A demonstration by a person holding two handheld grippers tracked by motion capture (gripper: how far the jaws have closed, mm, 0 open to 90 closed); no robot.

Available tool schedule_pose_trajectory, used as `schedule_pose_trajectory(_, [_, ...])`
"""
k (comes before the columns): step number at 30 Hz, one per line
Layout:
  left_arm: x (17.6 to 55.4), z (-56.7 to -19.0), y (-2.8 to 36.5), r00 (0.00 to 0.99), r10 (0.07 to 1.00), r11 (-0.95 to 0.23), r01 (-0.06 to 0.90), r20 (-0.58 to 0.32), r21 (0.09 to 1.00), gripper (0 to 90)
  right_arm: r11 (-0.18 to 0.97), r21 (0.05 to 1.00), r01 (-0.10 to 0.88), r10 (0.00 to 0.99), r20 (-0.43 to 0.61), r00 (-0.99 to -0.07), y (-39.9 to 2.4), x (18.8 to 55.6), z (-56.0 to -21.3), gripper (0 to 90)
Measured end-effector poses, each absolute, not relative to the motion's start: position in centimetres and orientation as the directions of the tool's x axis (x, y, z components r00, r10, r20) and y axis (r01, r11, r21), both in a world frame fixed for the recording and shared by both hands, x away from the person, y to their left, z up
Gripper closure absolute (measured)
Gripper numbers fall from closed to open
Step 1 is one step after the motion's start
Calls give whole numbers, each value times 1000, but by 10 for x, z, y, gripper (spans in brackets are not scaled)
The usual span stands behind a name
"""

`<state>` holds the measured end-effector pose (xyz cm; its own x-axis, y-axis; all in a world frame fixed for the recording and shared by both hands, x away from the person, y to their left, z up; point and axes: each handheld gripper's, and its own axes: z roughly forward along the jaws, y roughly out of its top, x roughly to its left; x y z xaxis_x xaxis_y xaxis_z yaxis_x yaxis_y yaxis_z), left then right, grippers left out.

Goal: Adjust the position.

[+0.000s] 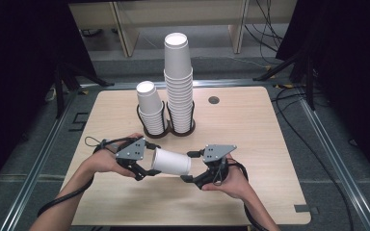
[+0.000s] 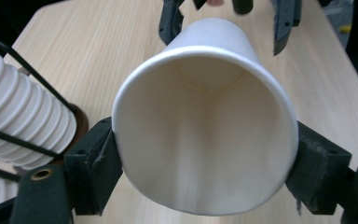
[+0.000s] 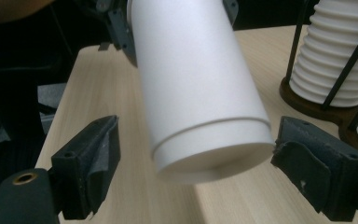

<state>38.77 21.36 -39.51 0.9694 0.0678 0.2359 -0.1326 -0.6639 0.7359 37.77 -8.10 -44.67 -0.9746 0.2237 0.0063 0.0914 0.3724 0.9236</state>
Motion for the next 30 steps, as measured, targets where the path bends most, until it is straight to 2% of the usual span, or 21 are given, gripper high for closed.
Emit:
schedule_pose_trajectory(7, [391,-379,204,956,16,-783,-169,291,599,213,418,902,105,247,-2,-969,-83,376,-445,152])
schedule_pose_trajectory(14, [395,-370,199,954,-11,-840,-171,299,515,219,440,892,106,264,-16,-964,-83,376,-442,153])
schedule_pose_trajectory(19, [397,-365,193,954,-49,-898,-172,297,406,221,480,872,95,255,-35,-966,-75,375,-438,169])
schedule_pose_trajectory(30, [396,-358,183,946,-101,-930,-200,307,310,224,518,852,78,254,-66,-965,-63,378,-434,190])
